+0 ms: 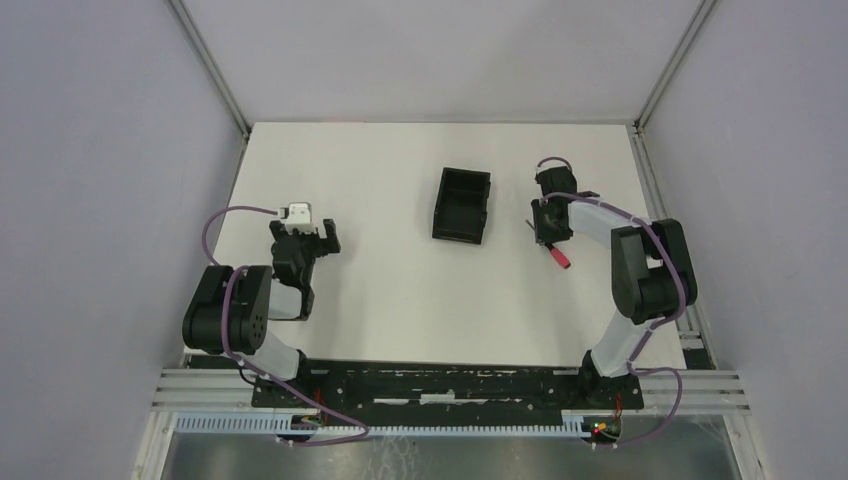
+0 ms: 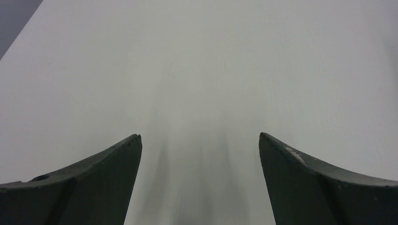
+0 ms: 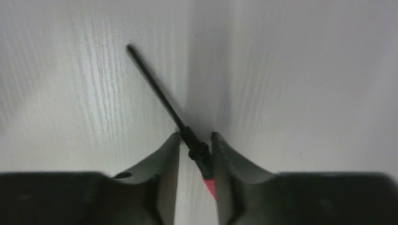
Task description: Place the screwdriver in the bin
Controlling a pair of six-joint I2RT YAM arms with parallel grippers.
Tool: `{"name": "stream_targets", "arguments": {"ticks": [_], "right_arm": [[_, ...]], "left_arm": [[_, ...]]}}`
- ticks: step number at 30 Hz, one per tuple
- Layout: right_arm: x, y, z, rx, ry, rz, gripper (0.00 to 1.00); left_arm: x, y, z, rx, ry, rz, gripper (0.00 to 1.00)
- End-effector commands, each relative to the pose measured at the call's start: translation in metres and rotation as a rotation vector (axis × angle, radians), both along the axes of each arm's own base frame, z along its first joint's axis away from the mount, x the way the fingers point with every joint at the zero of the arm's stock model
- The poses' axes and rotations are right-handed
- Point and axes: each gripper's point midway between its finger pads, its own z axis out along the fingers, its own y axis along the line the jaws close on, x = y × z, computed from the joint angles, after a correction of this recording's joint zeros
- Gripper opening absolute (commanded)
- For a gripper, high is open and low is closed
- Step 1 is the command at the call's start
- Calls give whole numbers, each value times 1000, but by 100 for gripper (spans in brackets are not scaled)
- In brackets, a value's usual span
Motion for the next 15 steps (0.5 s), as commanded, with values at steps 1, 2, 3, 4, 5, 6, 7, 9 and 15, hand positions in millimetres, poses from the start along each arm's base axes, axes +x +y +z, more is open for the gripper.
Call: {"name": "stream_targets", "arguments": {"ticks": [1, 2, 3, 4, 5, 6, 7, 9, 15], "right_arm": [[-23, 0, -29, 88, 84, -12, 27], [-21, 0, -25, 99, 79, -13, 20], [-17, 1, -20, 110, 72, -9, 10], [-13, 3, -11, 122, 60, -1, 1], [-7, 5, -2, 133, 43, 11, 0], [-3, 8, 8, 144, 30, 23, 0], [4, 10, 22, 152, 7, 37, 0], [14, 12, 52, 152, -30, 61, 0], [34, 6, 141, 108, -99, 77, 0]], "left_arm": [[5, -2, 15, -34, -49, -3, 100], [5, -2, 15, -34, -49, -2, 100], [5, -2, 15, -34, -49, -2, 100], [5, -2, 15, -34, -49, -2, 100], [5, -2, 15, -34, -49, -2, 100], [5, -2, 14, -34, -48, -2, 100], [5, -2, 15, -34, -49, -2, 100], [5, -2, 14, -34, -48, -3, 100], [5, -2, 15, -34, -49, -2, 100]]}}
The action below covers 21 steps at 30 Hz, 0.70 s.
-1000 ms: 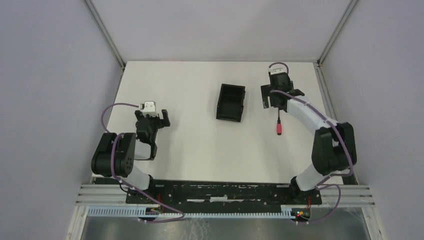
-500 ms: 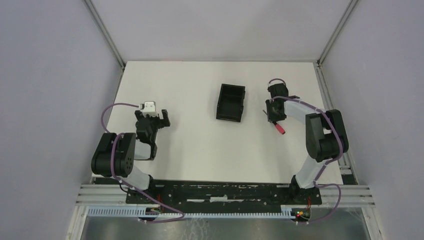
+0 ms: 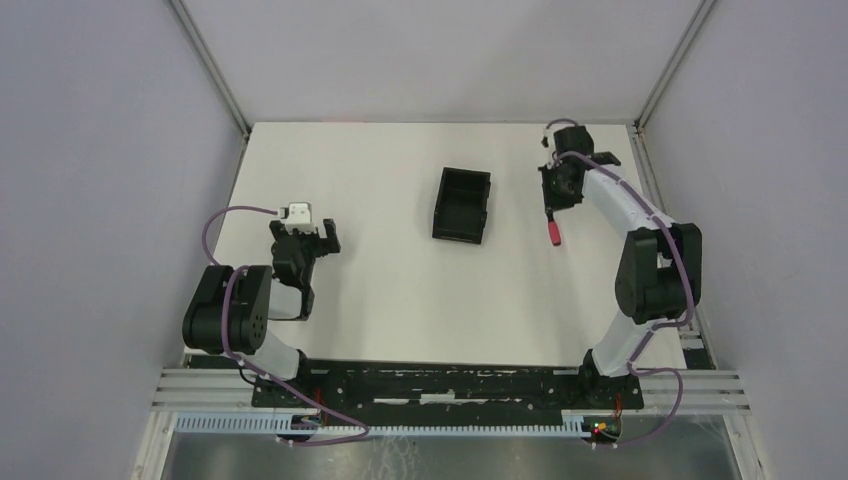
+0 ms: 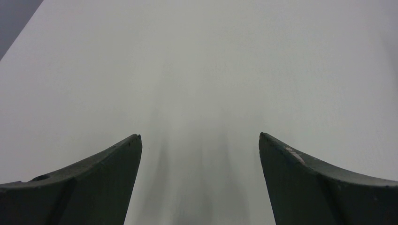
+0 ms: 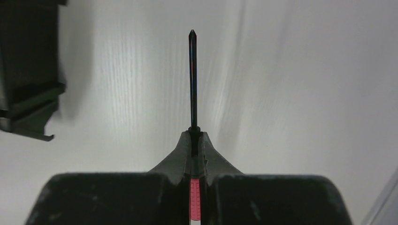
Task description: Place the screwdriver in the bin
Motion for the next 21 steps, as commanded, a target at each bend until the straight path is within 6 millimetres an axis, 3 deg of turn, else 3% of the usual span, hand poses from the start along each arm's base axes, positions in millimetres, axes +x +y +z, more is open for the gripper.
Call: {"name": "stream_targets", "arguments": {"ticks": [1, 4, 8, 11, 16, 21], "right_arm": [[15, -2, 94, -17, -108, 27, 0], [26, -2, 117, -19, -139, 13, 0], [41, 12, 122, 57, -162, -1, 0], [55, 51, 132, 141, -238, 31, 0], [71, 151, 158, 200, -391, 205, 0], [84, 192, 119, 146, -384, 297, 0]], "left_arm": [[5, -2, 15, -34, -49, -2, 100], [5, -2, 15, -34, -49, -2, 100], [5, -2, 15, -34, -49, -2, 100], [5, -2, 14, -34, -48, -2, 100], [5, -2, 15, -34, -49, -2, 100], [5, -2, 15, -34, -49, -2, 100]]}}
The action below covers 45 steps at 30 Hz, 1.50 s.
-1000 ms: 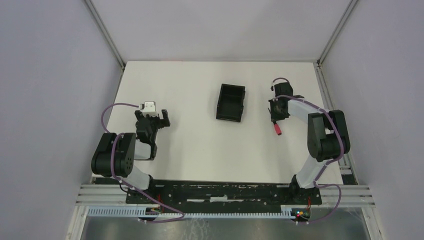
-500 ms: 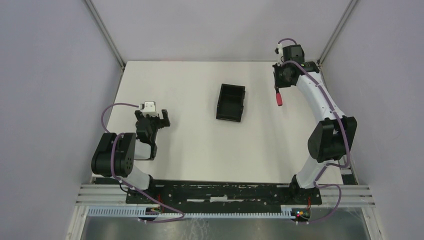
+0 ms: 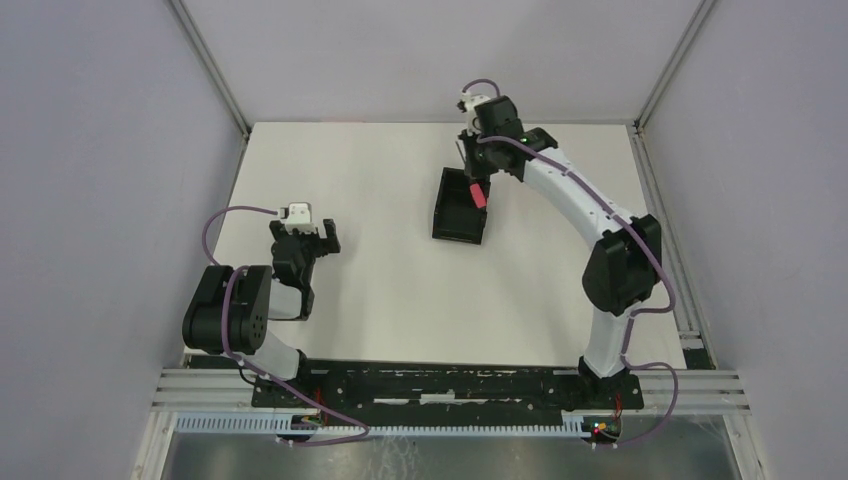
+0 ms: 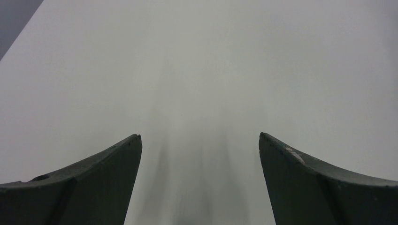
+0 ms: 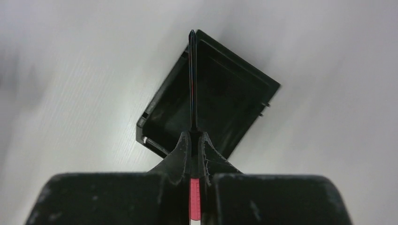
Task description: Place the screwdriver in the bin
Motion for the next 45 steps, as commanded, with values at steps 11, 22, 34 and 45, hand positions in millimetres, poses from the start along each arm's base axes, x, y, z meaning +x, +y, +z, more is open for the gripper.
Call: {"name": "stream_targets", "arguments": {"ticks": [11, 22, 34, 45], "right_arm": [[23, 38, -95, -92, -9, 104, 0], [27, 51, -76, -29, -52, 97, 45], [8, 5, 58, 27, -375, -3, 98], [-68, -131, 40, -143, -603, -280, 98]], "left_arm": [[5, -2, 15, -34, -50, -3, 100], [5, -2, 15, -34, -49, -2, 100], [5, -2, 15, -34, -49, -3, 100], [5, -2, 15, -34, -50, -3, 100]]}}
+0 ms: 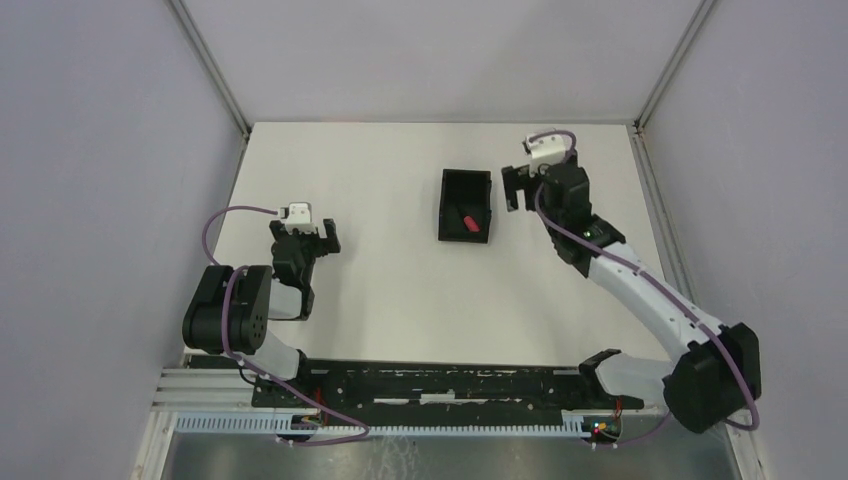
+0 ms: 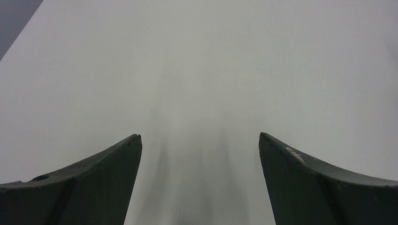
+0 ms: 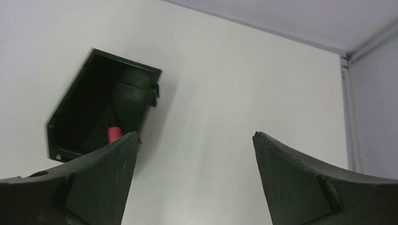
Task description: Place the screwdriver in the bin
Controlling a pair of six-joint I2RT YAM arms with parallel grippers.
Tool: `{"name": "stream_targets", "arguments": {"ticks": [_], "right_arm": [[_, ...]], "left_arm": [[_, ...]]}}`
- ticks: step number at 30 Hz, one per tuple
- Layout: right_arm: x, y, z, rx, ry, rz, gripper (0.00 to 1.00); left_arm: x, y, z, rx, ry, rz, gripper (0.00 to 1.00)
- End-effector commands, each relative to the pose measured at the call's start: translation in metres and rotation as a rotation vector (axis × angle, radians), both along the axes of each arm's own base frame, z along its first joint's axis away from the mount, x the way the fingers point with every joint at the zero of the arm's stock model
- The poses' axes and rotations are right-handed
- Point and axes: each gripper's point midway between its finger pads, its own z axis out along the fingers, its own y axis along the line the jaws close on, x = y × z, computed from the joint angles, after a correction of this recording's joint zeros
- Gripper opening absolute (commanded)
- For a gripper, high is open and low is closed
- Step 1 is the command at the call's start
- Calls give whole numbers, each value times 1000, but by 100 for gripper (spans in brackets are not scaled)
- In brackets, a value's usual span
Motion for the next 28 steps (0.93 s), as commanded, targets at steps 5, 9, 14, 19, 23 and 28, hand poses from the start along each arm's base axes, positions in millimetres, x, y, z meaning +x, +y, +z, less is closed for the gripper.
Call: {"name": "stream_targets", "arguments": {"ticks": [5, 9, 14, 19, 23, 28], "right_arm": [[-47, -105, -66, -9, -114, -298, 98], [-70, -124, -112, 10, -106, -341, 98], [-89, -136, -152, 27, -86, -381, 98], [-94, -137, -170, 19, -47, -380, 98], [-95, -136, -175, 25, -37, -377, 98], [-95, -135, -175, 38, -49, -374, 98]], "left_arm": [[5, -2, 15, -34, -49, -3, 100], [5, -2, 15, -34, -49, -2, 100], [5, -2, 14, -34, -48, -2, 100], [5, -2, 14, -34, -48, -2, 100], [5, -2, 14, -34, -48, -2, 100], [5, -2, 14, -34, -45, -1, 100]]}}
